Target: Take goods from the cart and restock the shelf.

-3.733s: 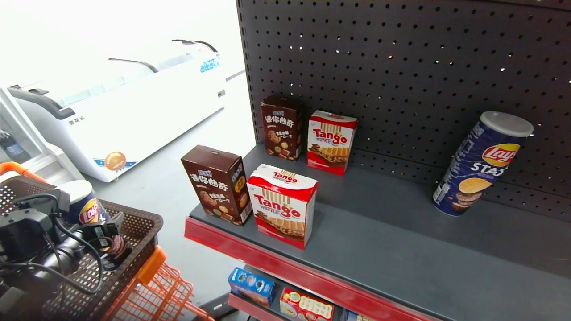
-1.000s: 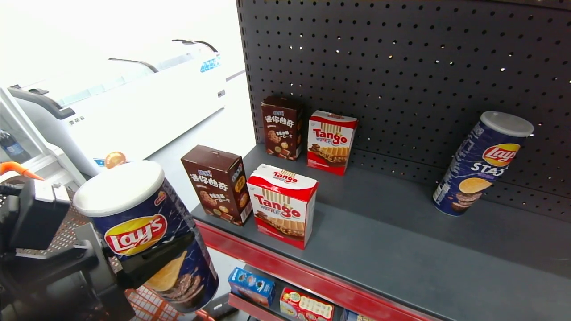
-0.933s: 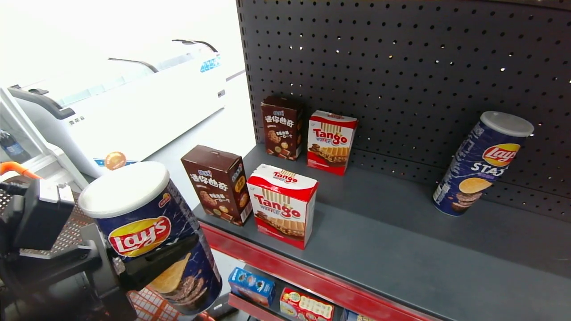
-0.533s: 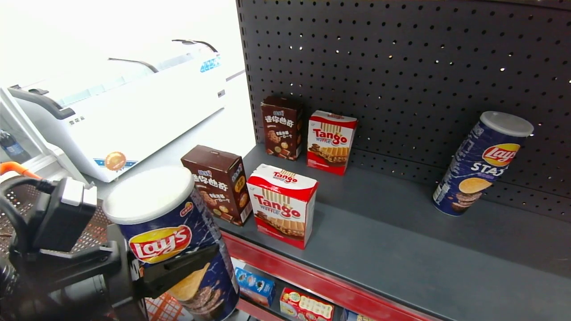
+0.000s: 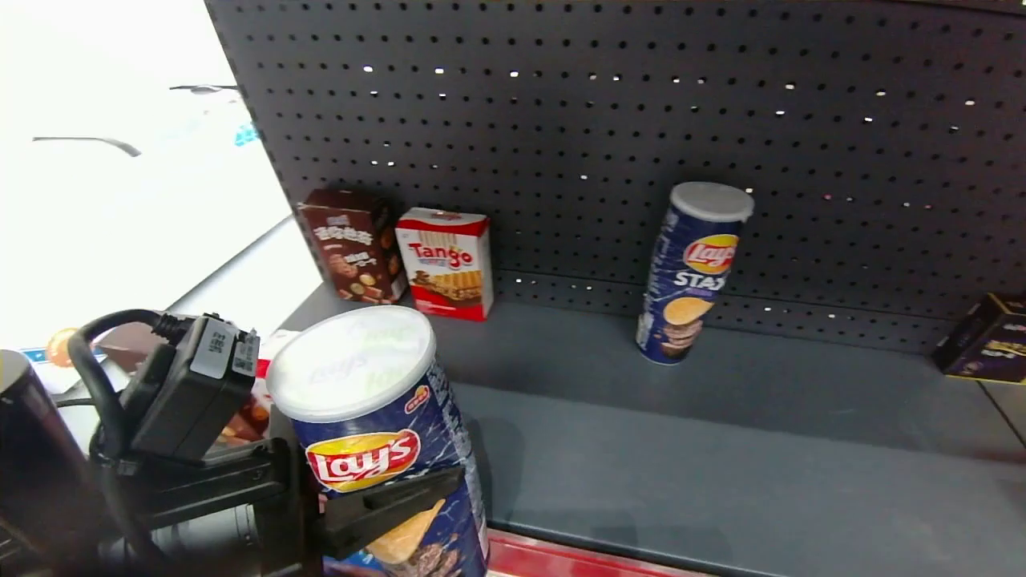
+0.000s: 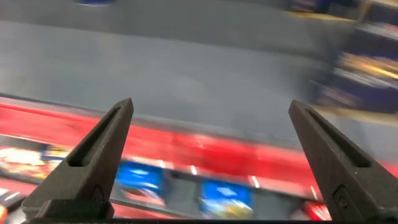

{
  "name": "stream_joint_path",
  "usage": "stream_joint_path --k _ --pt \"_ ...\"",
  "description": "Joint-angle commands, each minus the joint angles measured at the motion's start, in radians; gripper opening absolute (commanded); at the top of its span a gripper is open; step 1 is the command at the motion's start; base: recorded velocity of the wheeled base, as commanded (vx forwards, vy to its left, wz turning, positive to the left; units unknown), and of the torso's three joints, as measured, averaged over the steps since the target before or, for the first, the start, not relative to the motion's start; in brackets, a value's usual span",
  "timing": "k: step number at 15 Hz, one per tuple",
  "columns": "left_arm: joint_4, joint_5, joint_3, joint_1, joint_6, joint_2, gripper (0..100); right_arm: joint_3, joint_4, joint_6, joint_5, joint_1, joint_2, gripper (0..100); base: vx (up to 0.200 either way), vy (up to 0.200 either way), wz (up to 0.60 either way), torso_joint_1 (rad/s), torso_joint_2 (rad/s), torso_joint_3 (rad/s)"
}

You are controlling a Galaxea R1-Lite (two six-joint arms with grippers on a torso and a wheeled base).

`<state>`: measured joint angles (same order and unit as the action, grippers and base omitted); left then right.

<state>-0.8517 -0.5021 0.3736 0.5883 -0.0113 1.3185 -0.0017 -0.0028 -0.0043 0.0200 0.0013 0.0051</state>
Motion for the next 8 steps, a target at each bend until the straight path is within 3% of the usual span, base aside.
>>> stream_joint_path --k 1,2,8 --pt "0.000 0.001 0.016 0.010 -0.007 0.034 0 0.000 0.000 0.000 0.001 0.000 -0.001 100 0.000 0.000 -0.60 0.002 0.00 0.002" --pt "0.000 0.001 0.018 0.010 -0.010 0.036 0 0.000 0.000 0.000 0.000 0.000 0.001 100 0.000 0.000 -0.60 -0.002 0.00 -0.002" --pt "0.000 0.001 0.002 -0.002 -0.010 0.028 0 0.000 0.000 0.000 0.001 0.000 -0.001 100 0.000 0.000 0.00 0.000 0.00 0.000"
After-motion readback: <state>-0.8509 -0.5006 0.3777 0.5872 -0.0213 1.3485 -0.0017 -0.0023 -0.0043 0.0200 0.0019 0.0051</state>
